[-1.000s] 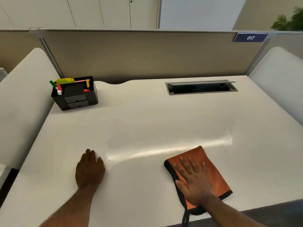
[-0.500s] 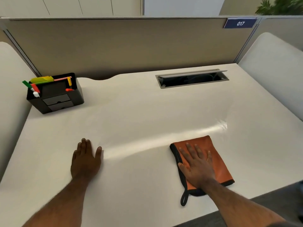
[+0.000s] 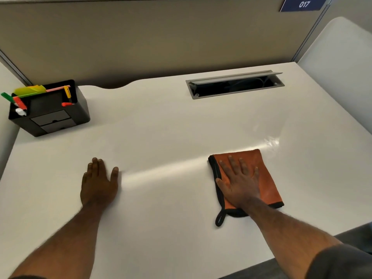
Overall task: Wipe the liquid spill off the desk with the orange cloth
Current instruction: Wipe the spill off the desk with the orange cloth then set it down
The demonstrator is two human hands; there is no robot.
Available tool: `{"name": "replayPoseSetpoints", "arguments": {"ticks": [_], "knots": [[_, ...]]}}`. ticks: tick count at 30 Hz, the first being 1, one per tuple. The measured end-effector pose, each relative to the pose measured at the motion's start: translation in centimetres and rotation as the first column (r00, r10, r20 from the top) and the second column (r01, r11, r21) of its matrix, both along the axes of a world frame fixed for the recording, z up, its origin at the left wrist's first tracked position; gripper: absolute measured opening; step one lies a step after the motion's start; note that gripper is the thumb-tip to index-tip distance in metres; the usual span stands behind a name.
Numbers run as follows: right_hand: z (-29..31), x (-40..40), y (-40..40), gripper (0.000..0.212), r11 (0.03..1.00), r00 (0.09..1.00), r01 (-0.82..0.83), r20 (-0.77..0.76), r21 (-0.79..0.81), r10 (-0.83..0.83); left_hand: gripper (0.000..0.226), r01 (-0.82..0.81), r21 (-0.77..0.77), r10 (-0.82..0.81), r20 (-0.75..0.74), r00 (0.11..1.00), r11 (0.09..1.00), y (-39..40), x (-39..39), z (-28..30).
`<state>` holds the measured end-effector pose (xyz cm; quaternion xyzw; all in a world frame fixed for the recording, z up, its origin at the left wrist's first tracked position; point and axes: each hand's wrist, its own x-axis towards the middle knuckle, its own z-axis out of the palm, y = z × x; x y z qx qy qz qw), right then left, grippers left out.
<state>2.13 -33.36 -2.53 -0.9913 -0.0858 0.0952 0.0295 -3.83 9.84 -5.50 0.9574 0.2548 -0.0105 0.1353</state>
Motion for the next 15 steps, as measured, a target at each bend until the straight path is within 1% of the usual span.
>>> {"name": "replayPoseSetpoints", "arguments": {"ticks": [10,15], "knots": [[-0.1,5.5,-0.5,0.068,1.0,1.0,-0.01,0.016,0.0,0.01,0.076,-0.031,0.029,0.032,-0.017,0.999,0.999,0.4,2.5,0.1],[-0.3,8.5,-0.2,0.068,1.0,1.0,0.005,0.017,0.021,-0.006,0.078,-0.089,-0.005,0.089,-0.013,0.996,0.996,0.1,4.1,0.2]]}}
